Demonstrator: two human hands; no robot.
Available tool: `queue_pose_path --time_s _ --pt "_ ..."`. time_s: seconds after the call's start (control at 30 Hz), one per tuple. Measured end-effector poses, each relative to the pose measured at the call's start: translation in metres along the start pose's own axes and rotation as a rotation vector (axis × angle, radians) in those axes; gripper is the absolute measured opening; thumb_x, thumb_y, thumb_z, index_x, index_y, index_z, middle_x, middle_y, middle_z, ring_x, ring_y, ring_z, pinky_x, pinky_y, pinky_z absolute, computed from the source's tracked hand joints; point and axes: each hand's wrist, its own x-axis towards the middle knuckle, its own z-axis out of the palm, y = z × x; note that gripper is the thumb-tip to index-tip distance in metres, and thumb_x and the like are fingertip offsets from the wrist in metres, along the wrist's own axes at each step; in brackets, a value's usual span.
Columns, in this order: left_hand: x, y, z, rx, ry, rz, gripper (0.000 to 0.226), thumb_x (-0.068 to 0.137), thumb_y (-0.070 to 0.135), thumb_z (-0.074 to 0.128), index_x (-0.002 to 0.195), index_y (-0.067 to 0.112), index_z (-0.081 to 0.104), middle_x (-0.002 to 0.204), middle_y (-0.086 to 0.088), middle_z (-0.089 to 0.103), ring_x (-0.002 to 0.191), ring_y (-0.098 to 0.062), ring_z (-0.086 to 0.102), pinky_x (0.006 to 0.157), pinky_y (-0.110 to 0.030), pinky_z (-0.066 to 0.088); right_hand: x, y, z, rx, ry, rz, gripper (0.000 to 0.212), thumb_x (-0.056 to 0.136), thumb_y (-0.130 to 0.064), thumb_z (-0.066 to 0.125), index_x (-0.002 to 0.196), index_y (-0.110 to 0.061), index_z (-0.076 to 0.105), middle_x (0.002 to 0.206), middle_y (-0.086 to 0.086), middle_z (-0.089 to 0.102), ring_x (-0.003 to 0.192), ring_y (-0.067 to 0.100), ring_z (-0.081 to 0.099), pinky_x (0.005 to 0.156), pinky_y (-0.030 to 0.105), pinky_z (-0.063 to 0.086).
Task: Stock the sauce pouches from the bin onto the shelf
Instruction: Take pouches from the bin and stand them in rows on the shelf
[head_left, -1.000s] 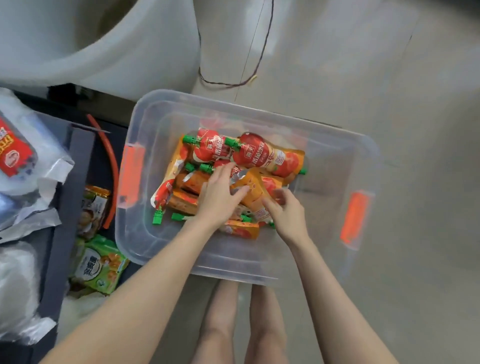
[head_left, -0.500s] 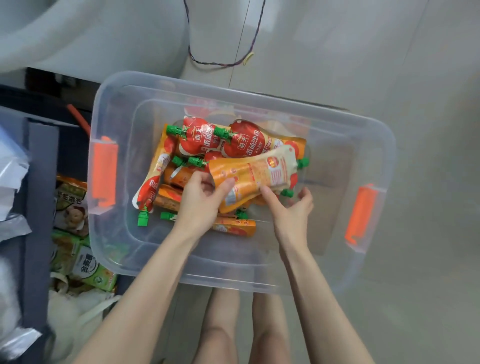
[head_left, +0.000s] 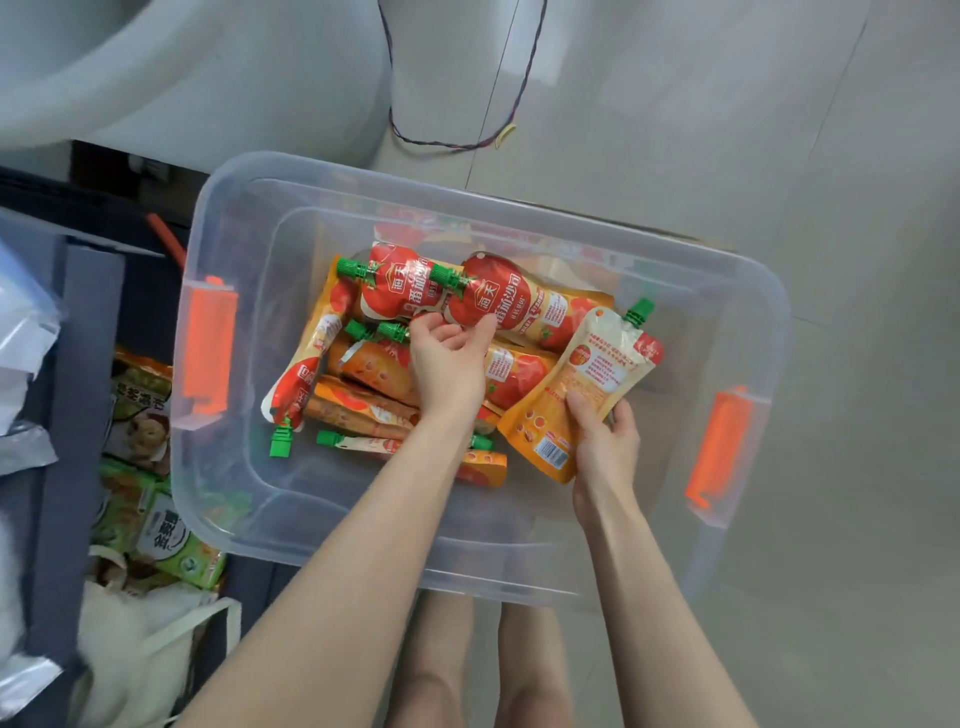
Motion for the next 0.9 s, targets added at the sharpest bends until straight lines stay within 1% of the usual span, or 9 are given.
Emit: queue_pose_path --time_s 0.1,0.23,0.33,0.47,0.57,0.63,0.73,0.83,0.9 --pt "0.007 -0.005 0.023 -0.005 0.15 -0.035 0.039 0.073 0.035 0.078 0.088 0.022 0.045 0.095 -0.002 0.055 0.088 -0.02 0.058 0.075 -0.026 0.047 0.005 0.004 -0.004 -0.026 -0.016 0.021 0.009 0.084 -0.013 0.07 0.091 -0.016 0.067 0.084 -0.001 0.074 0.071 0.01 0.071 0.062 0.024 0.057" --pt "0.007 -0.014 0.029 0.015 0.131 0.052 0.026 0.077 0.035 0.074 0.082 0.018 0.054 0.104 -0.006 0.061 0.093 -0.02 0.06 0.088 -0.043 0.05 0.009 0.001 -0.003 -0.026 -0.041 0.001 0.008 0.079 -0.016 0.074 0.086 -0.018 0.069 0.077 -0.005 0.076 0.073 0.013 0.072 0.062 0.024 0.057" --pt "-0.007 -0.013 0.021 -0.128 0.051 0.174 0.014 0.085 0.026 0.068 0.086 0.02 0.055 0.091 0.0 0.066 0.087 -0.014 0.064 0.083 -0.036 0.052 -0.001 -0.006 0.001 0.013 -0.103 -0.016 0.01 0.083 -0.011 0.068 0.091 -0.016 0.067 0.082 -0.004 0.075 0.074 0.011 0.072 0.063 0.024 0.056" --pt "-0.021 0.002 -0.015 -0.253 -0.013 0.279 0.015 0.087 0.015 0.065 0.094 0.023 0.054 0.097 -0.003 0.069 0.091 -0.014 0.068 0.081 -0.03 0.054 -0.032 -0.021 -0.006 -0.086 -0.228 -0.073 0.013 0.087 -0.012 0.063 0.099 -0.014 0.065 0.089 0.003 0.074 0.078 0.014 0.07 0.068 0.028 0.057" --pt "-0.041 0.015 -0.057 -0.262 -0.067 0.357 0.008 0.083 0.016 0.069 0.082 0.022 0.064 0.082 0.003 0.073 0.08 -0.012 0.068 0.071 -0.026 0.055 -0.067 -0.035 -0.019 -0.171 -0.327 -0.126 0.012 0.088 -0.019 0.064 0.098 -0.021 0.068 0.091 0.001 0.075 0.08 0.015 0.07 0.07 0.029 0.058" --pt "-0.064 0.023 -0.085 -0.306 -0.101 0.344 0.003 0.077 0.023 0.074 0.078 0.021 0.072 0.081 0.005 0.075 0.079 -0.01 0.069 0.067 -0.023 0.054 -0.094 -0.047 -0.023 -0.15 -0.39 -0.092 0.018 0.089 -0.031 0.06 0.102 -0.022 0.068 0.098 0.001 0.075 0.087 0.016 0.071 0.074 0.031 0.058" --pt "-0.103 0.03 -0.122 -0.375 -0.117 0.258 0.026 0.063 0.042 0.078 0.078 0.02 0.076 0.087 0.001 0.076 0.084 -0.014 0.071 0.066 -0.023 0.055 -0.139 -0.064 -0.025 -0.141 -0.446 0.042 0.052 0.078 -0.062 0.045 0.105 -0.024 0.07 0.103 0.004 0.074 0.096 0.021 0.07 0.086 0.039 0.054" --pt "-0.149 0.035 -0.151 -0.439 -0.154 0.138 0.037 0.066 0.048 0.072 0.086 0.017 0.074 0.091 -0.002 0.075 0.084 -0.017 0.071 0.064 -0.025 0.055 -0.188 -0.078 -0.028 -0.254 -0.488 0.095 0.045 0.088 -0.058 0.04 0.098 -0.025 0.07 0.095 0.002 0.076 0.089 0.019 0.072 0.082 0.037 0.057" --pt "-0.182 0.038 -0.171 -0.458 -0.168 0.101 0.034 0.076 0.045 0.062 0.094 0.018 0.069 0.091 0.0 0.075 0.083 -0.014 0.072 0.061 -0.022 0.055 -0.218 -0.085 -0.034 -0.319 -0.579 0.116 0.036 0.094 -0.047 0.043 0.098 -0.02 0.067 0.087 0.0 0.076 0.078 0.016 0.073 0.071 0.031 0.06"
